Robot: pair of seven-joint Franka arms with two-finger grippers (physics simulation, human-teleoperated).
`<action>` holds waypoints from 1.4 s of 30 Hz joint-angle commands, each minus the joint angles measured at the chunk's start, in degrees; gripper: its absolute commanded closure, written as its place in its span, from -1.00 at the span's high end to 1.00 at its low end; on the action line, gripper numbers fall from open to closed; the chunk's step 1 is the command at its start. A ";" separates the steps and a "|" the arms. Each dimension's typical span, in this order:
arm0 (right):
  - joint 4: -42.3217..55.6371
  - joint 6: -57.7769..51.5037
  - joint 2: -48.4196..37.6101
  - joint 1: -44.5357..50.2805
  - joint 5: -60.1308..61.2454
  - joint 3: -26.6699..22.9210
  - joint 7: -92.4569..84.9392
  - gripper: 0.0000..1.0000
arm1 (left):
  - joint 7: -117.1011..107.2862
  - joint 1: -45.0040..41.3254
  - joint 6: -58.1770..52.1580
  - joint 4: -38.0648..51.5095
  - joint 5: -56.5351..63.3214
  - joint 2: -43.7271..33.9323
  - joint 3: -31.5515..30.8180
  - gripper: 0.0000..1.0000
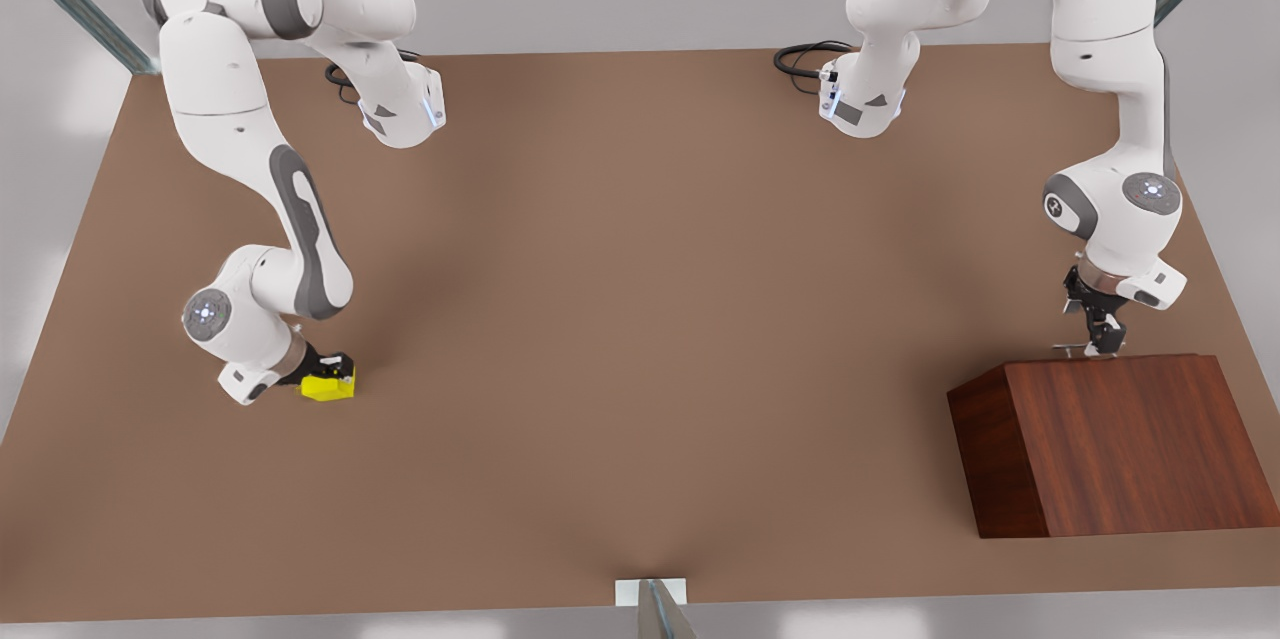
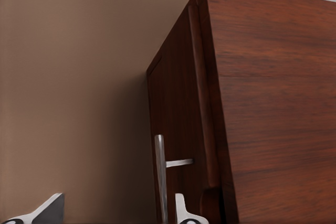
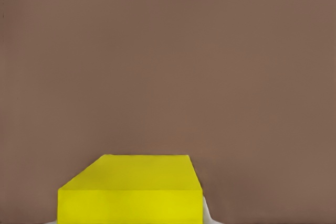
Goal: Open the drawer with left arm, place the square in the middle with right arm, and place the square in the drawer with left arm
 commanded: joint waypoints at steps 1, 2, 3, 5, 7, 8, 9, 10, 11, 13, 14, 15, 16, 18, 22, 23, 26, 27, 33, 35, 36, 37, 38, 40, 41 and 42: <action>0.00 -0.12 -0.32 0.72 -0.06 0.17 2.30 0.41 | -0.10 -0.03 -0.10 -0.09 -0.01 -0.10 0.00 1.00; 0.09 -1.00 -1.02 3.71 -0.06 0.17 8.09 0.41 | -0.10 -0.03 -1.06 -0.18 -0.01 -0.54 0.00 1.00; 0.53 -3.63 -2.60 5.21 -0.06 2.80 14.86 0.41 | -0.18 -0.12 -2.21 -0.27 -0.01 -0.98 0.00 1.00; 1.76 -4.69 -3.57 7.05 0.03 8.08 25.50 0.41 | -0.18 -0.12 -2.73 -0.62 -0.19 -1.33 0.00 1.00; 4.57 -4.60 -2.35 14.61 0.03 8.09 38.59 0.42 | -0.18 -0.03 -3.35 -0.80 -0.19 -1.86 0.09 1.00; 6.59 -4.25 -0.68 18.39 0.03 8.08 45.10 0.42 | -0.18 0.06 -3.35 -0.80 -0.28 -1.95 0.09 1.00; 9.66 -4.25 1.26 22.16 0.03 8.08 52.13 0.42 | -0.18 -0.03 -3.52 -1.24 -0.28 -2.38 0.44 1.00; 14.14 -4.43 4.42 26.56 0.20 8.00 58.90 0.42 | -0.27 0.06 -3.96 -2.03 -0.28 -3.35 0.79 1.00; 17.05 -4.43 6.62 29.73 0.03 7.91 64.44 0.42 | -0.27 -0.03 -4.75 -2.55 -0.28 -3.79 0.97 1.00; 24.16 -4.52 10.57 36.75 -0.41 7.91 75.07 0.42 | -0.27 -0.03 -5.11 -3.43 -0.28 -4.32 1.58 1.00; 28.99 -4.43 14.17 39.39 -0.50 7.91 78.76 0.42 | -0.45 -0.03 -5.11 -4.05 -0.28 -4.76 1.67 1.00; 34.53 -4.16 18.21 41.94 -1.46 7.73 84.82 0.41 | -0.54 -0.03 -5.11 -4.49 -0.28 -5.28 1.76 1.00; 41.22 -4.34 23.23 43.70 -5.41 7.47 92.65 0.41 | -0.62 -0.03 -6.33 -4.58 -0.28 -5.55 1.76 1.00; 46.40 -3.64 28.15 46.43 -7.79 7.38 102.67 0.41 | -0.62 -0.12 -6.42 -6.24 -0.28 -6.87 2.11 1.00; 51.86 -3.46 33.08 48.19 -8.23 7.38 105.49 0.86 | -0.62 -0.12 -7.30 -8.27 -0.28 -9.15 2.64 1.00; 51.59 -3.46 33.08 48.10 -8.23 7.21 104.79 1.00 | -0.54 -0.12 -8.79 -8.27 -0.28 -9.94 2.73 1.00; 50.54 -3.73 32.64 47.66 -8.23 7.12 104.35 1.00 | -0.54 -0.20 -9.59 -9.76 -0.19 -11.44 3.17 1.00; 49.05 -3.90 31.50 47.75 -8.15 6.15 103.73 1.00 | -0.54 -0.20 -9.68 -10.46 -0.19 -11.88 3.78 1.00; 27.35 -17.17 -7.43 33.26 0.20 2.81 72.64 1.00 | -0.45 -0.38 -9.76 -12.40 -0.19 -13.63 4.66 1.00; 24.61 -28.67 -13.59 23.15 -0.15 2.72 58.76 1.00 | -0.45 -0.38 -10.56 -12.93 -0.19 -14.43 4.75 1.00; 24.00 -32.20 -15.17 18.14 -0.41 2.72 44.96 1.00 | -0.45 -0.38 -10.64 -13.54 -0.19 -14.86 5.36 1.00; 23.56 -35.09 -16.49 11.72 -0.67 2.72 31.68 1.00 | -0.45 -0.38 -11.08 -13.98 -0.19 -15.30 5.54 1.00; 23.73 -38.00 -17.37 7.85 -4.62 2.72 24.82 1.00 | -0.45 -0.38 -11.08 -14.51 -0.19 -16.18 5.63 1.00; 24.35 -45.73 -20.27 2.84 -9.29 2.81 17.07 1.00 | 0.08 -0.47 -15.12 -14.86 0.34 -19.08 6.33 1.00; 25.58 -48.11 -20.01 1.96 -9.29 2.72 16.37 1.00 | 0.52 -0.55 -18.11 -14.77 0.69 -21.45 6.77 1.00; 26.71 -47.85 -17.99 1.78 -9.37 2.63 13.56 1.00 | 0.52 -0.90 -22.32 -14.42 4.46 -24.09 6.77 1.00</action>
